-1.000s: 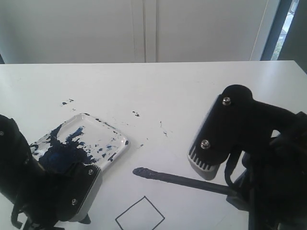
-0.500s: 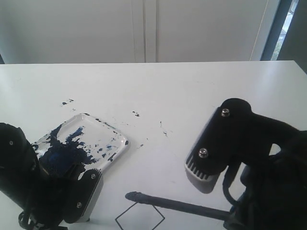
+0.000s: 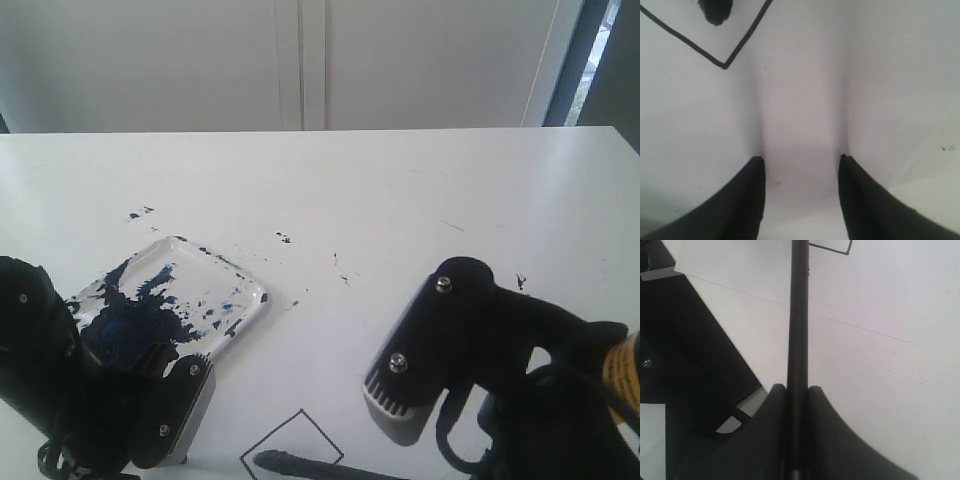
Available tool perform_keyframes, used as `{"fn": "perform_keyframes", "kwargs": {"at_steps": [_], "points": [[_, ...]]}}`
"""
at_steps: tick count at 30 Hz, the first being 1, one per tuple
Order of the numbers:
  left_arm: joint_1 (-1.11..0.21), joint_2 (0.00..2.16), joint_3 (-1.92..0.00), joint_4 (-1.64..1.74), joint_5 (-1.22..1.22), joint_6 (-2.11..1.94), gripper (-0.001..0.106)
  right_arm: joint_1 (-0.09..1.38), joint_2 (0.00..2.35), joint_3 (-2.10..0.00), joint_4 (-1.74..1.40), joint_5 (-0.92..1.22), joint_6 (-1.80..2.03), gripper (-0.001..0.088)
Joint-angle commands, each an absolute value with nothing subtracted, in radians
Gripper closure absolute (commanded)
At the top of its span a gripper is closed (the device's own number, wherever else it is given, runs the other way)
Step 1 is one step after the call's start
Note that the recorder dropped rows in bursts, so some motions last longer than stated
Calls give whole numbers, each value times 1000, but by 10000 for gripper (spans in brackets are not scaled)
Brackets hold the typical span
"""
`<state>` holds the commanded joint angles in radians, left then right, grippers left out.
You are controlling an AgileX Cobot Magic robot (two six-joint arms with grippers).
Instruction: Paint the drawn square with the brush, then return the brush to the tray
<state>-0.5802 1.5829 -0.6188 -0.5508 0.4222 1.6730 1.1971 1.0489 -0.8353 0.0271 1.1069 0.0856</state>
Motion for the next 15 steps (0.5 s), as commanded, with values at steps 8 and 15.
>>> {"fn": "perform_keyframes", "kwargs": {"at_steps": [8,15], "points": [[-580,1583,-619,-553,418,1674,548,1197,1062,-835,55,1059,72,868],[-580,1583,-619,-629,376,1671,548,1197,1086,-837,47,1048,68,868]]}}
